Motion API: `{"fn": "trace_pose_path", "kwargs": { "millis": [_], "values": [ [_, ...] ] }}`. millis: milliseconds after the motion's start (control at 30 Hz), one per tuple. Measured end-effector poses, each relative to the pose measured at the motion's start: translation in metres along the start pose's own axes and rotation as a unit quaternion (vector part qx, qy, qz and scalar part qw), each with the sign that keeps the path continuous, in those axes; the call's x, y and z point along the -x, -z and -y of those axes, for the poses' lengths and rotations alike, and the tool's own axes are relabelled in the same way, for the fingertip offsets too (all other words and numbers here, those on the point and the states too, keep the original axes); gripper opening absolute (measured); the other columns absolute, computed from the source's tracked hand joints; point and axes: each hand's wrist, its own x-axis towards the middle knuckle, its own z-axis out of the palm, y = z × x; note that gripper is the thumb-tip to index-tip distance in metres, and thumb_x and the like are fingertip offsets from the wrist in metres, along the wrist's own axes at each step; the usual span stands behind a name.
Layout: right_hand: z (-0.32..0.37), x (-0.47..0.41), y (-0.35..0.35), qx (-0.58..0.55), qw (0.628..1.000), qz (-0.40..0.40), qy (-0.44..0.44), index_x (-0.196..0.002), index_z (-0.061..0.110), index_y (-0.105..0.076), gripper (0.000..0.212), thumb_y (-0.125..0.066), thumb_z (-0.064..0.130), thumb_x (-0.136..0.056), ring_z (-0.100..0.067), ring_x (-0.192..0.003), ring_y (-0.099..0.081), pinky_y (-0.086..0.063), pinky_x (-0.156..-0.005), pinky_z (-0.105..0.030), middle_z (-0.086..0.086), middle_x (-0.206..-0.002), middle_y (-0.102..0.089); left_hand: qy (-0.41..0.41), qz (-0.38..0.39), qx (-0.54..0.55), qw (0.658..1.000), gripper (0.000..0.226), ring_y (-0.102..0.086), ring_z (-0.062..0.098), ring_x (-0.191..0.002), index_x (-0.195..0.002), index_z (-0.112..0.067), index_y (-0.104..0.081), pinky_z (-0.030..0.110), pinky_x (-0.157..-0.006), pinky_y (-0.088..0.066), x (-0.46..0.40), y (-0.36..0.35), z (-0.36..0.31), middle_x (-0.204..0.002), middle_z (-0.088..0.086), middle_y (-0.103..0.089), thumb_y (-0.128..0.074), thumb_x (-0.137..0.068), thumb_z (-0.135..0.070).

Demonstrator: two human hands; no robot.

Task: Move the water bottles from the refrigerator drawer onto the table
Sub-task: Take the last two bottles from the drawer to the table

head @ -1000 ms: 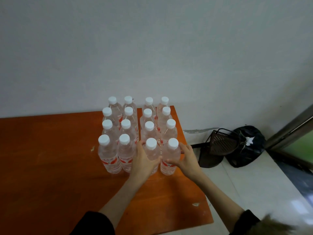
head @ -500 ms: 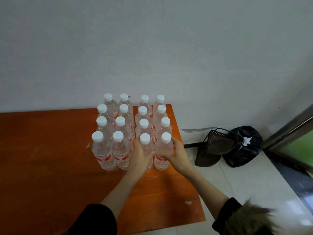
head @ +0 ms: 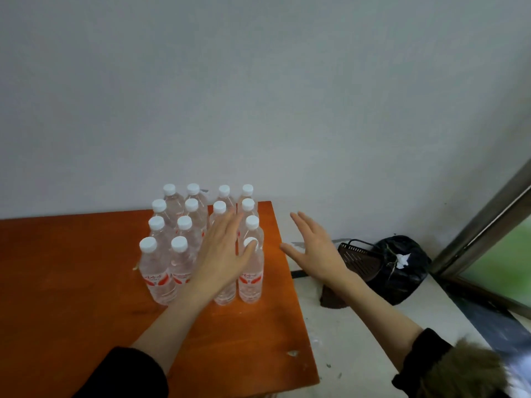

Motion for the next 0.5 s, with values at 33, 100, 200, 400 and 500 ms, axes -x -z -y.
{"fn": "trace_pose_path", "kwargs": {
  "millis": [33, 100, 200, 400, 500],
  "values": [
    [-0.003, 0.002, 0.014, 0.054, 0.998, -0.008, 0.01, -0.148, 0.028, -0.013, 0.077, -0.049, 0.055, -0.087, -0.021, -0.145, -0.01, -0.015, -0.116, -0.047, -0.001, -0.158, -0.009, -0.022, 0.005, -0.024, 0.999, 0.066, -0.002, 0.007, -0.143, -0.145, -0.038, -0.006, 0.041, -0.114, -0.012, -0.006, 0.003, -0.01, -0.157, -0.01, -0.006, -0.038, -0.09, -0.056],
    [-0.01, 0.01, 0.042, 0.148, 0.989, -0.027, 0.01, -0.149, 0.031, -0.004, 0.081, -0.045, 0.062, -0.085, -0.023, -0.146, 0.002, -0.008, -0.115, -0.053, 0.0, -0.159, 0.004, -0.063, 0.013, -0.07, 0.995, 0.068, 0.006, 0.011, -0.143, -0.145, -0.039, -0.001, 0.044, -0.114, -0.003, -0.017, 0.007, -0.03, -0.157, -0.011, 0.003, -0.032, -0.088, -0.061],
    [-0.021, 0.036, 0.078, 0.228, 0.972, -0.062, -0.019, -0.148, 0.033, 0.005, 0.088, -0.037, 0.072, -0.081, -0.025, -0.145, 0.009, -0.001, -0.113, -0.058, 0.0, -0.158, 0.013, -0.128, 0.011, -0.121, 0.984, 0.072, 0.014, 0.016, -0.143, -0.145, -0.04, 0.007, 0.045, -0.111, 0.009, -0.031, 0.01, -0.064, -0.154, -0.011, 0.015, -0.028, -0.087, -0.064],
    [-0.035, 0.131, 0.13, 0.298, 0.941, -0.115, -0.114, -0.146, 0.038, 0.012, 0.092, -0.008, 0.084, -0.068, -0.025, -0.144, 0.014, 0.009, -0.11, -0.058, 0.001, -0.157, 0.016, -0.25, 0.047, -0.098, 0.962, 0.071, 0.023, 0.017, -0.141, -0.133, -0.046, 0.03, 0.05, -0.113, 0.01, -0.014, -0.002, -0.136, -0.147, -0.013, 0.029, -0.008, -0.079, -0.073],
    [-0.038, 0.191, 0.138, 0.311, 0.92, -0.137, -0.193, -0.146, 0.038, 0.011, 0.09, -0.013, 0.083, -0.072, -0.024, -0.145, 0.014, 0.005, -0.111, -0.06, 0.002, -0.157, 0.015, -0.308, 0.086, -0.07, 0.945, 0.07, 0.027, 0.015, -0.139, -0.129, -0.048, 0.035, 0.05, -0.112, 0.011, 0.014, -0.016, -0.165, -0.146, -0.014, 0.032, 0.0, -0.075, -0.075]
  ]
}}
